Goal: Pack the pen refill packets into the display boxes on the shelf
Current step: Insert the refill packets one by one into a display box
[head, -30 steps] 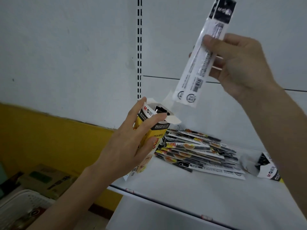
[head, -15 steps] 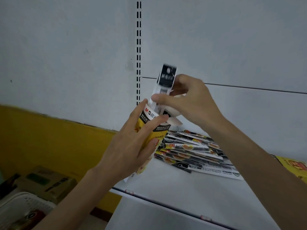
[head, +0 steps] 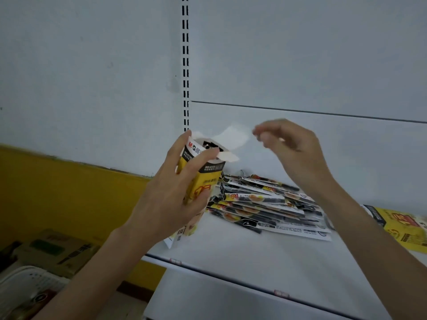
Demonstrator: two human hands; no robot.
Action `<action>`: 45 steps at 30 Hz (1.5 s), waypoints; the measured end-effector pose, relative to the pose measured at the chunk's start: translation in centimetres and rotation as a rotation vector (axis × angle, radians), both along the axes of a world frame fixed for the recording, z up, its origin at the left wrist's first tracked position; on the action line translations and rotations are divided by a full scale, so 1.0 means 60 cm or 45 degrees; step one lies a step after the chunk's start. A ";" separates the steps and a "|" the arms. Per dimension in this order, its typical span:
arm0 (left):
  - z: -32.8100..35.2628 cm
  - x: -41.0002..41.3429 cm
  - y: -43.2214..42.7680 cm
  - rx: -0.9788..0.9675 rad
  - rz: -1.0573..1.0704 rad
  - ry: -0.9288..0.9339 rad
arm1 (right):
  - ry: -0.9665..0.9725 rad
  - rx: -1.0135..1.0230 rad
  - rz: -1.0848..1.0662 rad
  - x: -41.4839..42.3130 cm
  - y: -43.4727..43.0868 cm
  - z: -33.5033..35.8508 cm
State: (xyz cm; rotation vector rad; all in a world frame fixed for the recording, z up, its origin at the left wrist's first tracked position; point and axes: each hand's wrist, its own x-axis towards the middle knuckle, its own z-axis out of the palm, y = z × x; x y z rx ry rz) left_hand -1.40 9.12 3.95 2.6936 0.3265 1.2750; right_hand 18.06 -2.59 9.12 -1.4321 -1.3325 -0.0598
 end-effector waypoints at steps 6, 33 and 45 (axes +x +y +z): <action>-0.012 0.000 0.008 0.014 0.078 -0.060 | -0.428 -1.090 -0.211 0.095 -0.013 -0.137; -0.020 0.010 0.019 -0.192 -0.054 -0.077 | -0.271 -1.238 -0.506 0.058 -0.008 -0.121; -0.015 0.024 0.008 -0.065 -0.023 -0.144 | 0.204 -0.746 -0.343 0.047 -0.039 -0.075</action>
